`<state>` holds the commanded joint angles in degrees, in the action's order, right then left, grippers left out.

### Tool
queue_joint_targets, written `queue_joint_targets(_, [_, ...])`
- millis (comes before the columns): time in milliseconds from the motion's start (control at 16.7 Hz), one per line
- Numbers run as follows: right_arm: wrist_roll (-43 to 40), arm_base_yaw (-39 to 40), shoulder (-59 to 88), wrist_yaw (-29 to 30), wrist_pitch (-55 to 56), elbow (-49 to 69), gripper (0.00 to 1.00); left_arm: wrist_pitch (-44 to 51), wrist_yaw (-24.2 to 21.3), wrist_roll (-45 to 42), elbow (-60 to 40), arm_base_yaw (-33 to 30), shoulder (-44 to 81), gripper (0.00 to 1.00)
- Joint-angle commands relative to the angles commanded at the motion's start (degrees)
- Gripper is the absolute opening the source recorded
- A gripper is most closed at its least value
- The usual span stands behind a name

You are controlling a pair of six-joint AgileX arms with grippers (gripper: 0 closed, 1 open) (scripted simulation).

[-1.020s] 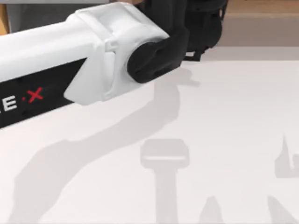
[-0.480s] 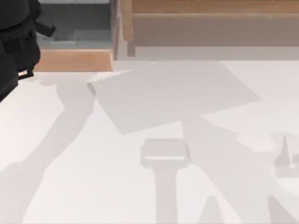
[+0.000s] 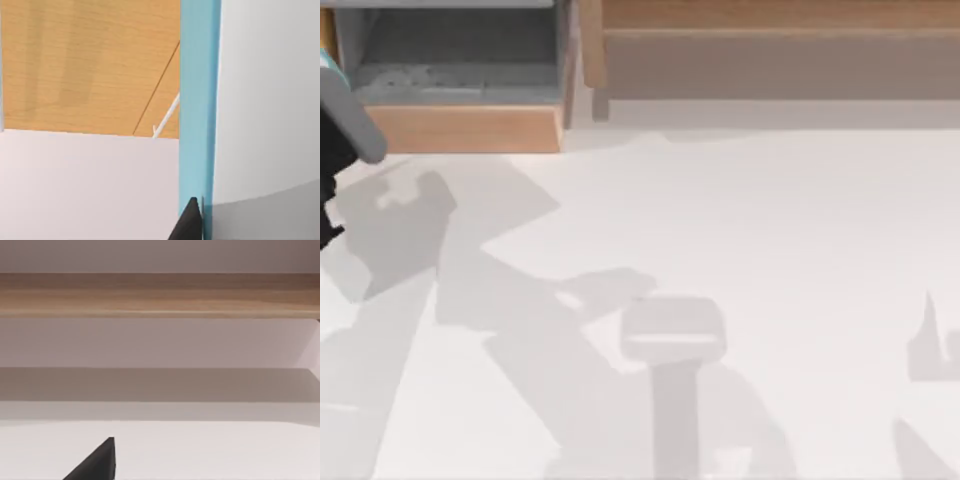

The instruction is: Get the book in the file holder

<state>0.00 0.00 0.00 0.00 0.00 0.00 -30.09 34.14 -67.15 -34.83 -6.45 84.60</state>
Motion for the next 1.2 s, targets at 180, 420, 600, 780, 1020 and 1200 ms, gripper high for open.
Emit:
queue_joint_targets(180, [0.00, 0.00, 0.00, 0.00, 0.00, 0.00, 1.00, -5.32, -8.33, -8.41, 0.05, -1.49, 4.41, 0.00])
queue_joint_targets(420, [0.00, 0.00, 0.00, 0.00, 0.00, 0.00, 1.00, -11.36, -18.60, -16.88, -2.93, -5.33, 10.40, 0.00])
queue_joint_targets(600, [0.00, 0.00, 0.00, 0.00, 0.00, 0.00, 1.00, -13.75, -23.31, -20.19, -5.37, -6.64, 14.41, 0.00])
queue_joint_targets(780, [0.00, 0.00, 0.00, 0.00, 0.00, 0.00, 1.00, -14.16, -24.25, -20.79, -5.94, -6.77, 15.49, 0.00])
queue_joint_targets(1020, [0.00, 0.00, 0.00, 0.00, 0.00, 0.00, 1.00, -14.11, -24.17, -20.82, -5.72, -6.54, 15.36, 0.00])
queue_joint_targets(1200, [0.00, 0.00, 0.00, 0.00, 0.00, 0.00, 1.00, -13.89, -24.48, -20.47, -7.60, -6.26, 16.79, 0.00])
